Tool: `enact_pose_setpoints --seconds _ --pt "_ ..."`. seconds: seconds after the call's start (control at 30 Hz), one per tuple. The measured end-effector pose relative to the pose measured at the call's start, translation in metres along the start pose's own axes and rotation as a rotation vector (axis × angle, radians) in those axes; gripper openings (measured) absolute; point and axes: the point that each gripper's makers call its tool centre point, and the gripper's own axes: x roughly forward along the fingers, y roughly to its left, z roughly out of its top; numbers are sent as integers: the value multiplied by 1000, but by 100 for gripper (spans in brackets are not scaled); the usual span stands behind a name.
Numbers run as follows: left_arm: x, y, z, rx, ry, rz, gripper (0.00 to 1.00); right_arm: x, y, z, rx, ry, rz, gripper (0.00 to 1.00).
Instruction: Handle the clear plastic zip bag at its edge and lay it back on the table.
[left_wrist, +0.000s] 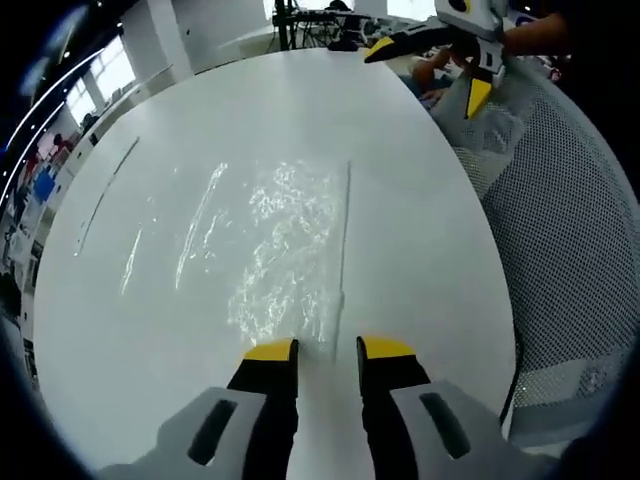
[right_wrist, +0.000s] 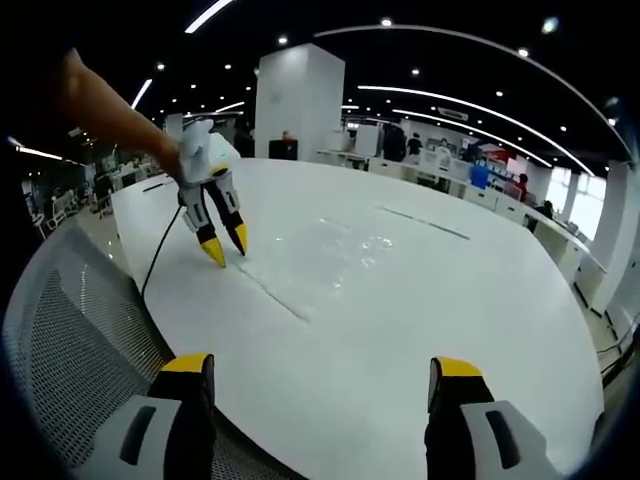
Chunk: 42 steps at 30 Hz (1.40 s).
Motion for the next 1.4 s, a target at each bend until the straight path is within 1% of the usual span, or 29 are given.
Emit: enact_pose_setpoints --seconds 0.03,0.17,0.27,0.37,0.5,0.6,0.8,0.9,0.97,1.13,1.27,1.4 --pt "0 0 0 12 -4 -5 22 0 0 0 -1 2 1 88" --pt "0 0 1 6 -5 -7 22 0 0 -2 -3 10 1 88" --pt "0 -3 2 18 -6 -13 19 0 1 -2 -5 13 1 87" --pt "0 -4 4 16 -16 -16 14 0 0 -2 -5 14 1 87" --pt "1 -5 5 11 -31 -3 8 0 0 -1 -4 16 -4 87" --pt "2 -8 7 15 -34 -6 0 0 -1 -2 -2 18 -6 86" --pt "2 -7 6 7 -18 -7 0 0 -1 -2 -3 17 -8 86" --pt "3 -6 6 22 -12 -2 0 -1 -1 -1 0 11 -12 86" --pt "3 -8 6 56 -8 10 0 -1 -2 0 1 7 -13 86" --pt "1 -15 4 106 22 5 0 0 -2 1 -1 -3 -12 87" --pt "-2 -18 4 114 21 12 0 0 0 3 -10 -8 -7 88" --pt "-7 -17 4 99 16 25 0 0 0 4 -19 -10 -4 88"
